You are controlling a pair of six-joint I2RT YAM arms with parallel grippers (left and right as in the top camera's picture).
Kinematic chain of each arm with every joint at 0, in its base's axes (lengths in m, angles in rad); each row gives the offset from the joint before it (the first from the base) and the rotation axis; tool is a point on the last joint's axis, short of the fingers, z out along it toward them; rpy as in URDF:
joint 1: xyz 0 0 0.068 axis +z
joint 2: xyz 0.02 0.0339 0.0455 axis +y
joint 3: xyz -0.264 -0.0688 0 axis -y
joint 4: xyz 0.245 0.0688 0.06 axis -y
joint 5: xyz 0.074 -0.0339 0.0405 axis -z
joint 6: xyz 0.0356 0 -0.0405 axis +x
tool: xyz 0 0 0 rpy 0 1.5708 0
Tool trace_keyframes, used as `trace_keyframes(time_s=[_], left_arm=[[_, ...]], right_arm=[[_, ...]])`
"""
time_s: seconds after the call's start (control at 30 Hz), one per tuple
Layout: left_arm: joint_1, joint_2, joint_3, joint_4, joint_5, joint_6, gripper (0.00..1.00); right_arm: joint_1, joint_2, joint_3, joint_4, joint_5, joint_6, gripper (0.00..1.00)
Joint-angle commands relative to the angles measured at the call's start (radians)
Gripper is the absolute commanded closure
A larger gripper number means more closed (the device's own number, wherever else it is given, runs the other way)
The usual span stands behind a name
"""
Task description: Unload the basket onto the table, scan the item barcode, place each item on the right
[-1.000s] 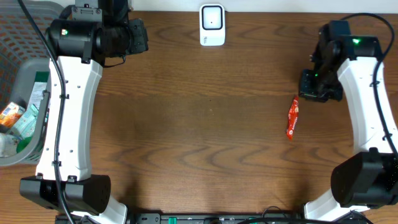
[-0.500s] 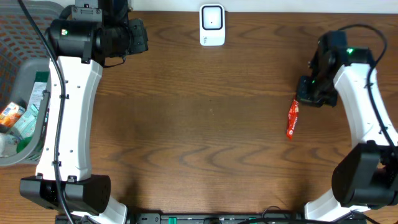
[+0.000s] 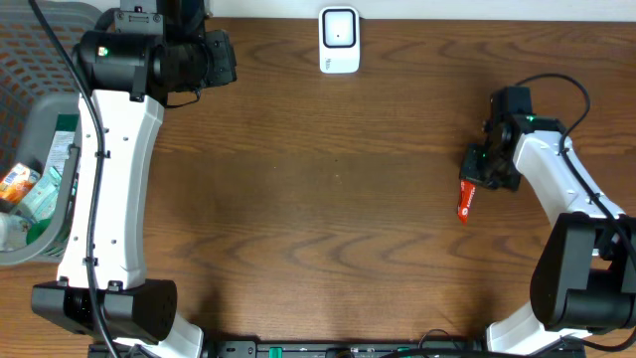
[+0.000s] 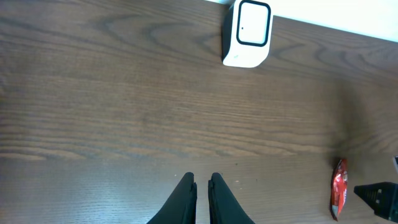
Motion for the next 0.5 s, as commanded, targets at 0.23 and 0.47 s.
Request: trace_keyframes(time_s=[0.23,0.47], left_arm=[[0.003,0.002,-0.002,-0.011,-0.01,0.013,0.86],[0.003,0.002,-0.002,-0.011,-0.01,0.013,0.83]], right_arm=[[-0.001,-0.003,-0.121,0.111,0.019,0.087,0.9],[-0.003,-0.003,-0.083,0.048,-0.068,-0.01,0.34]])
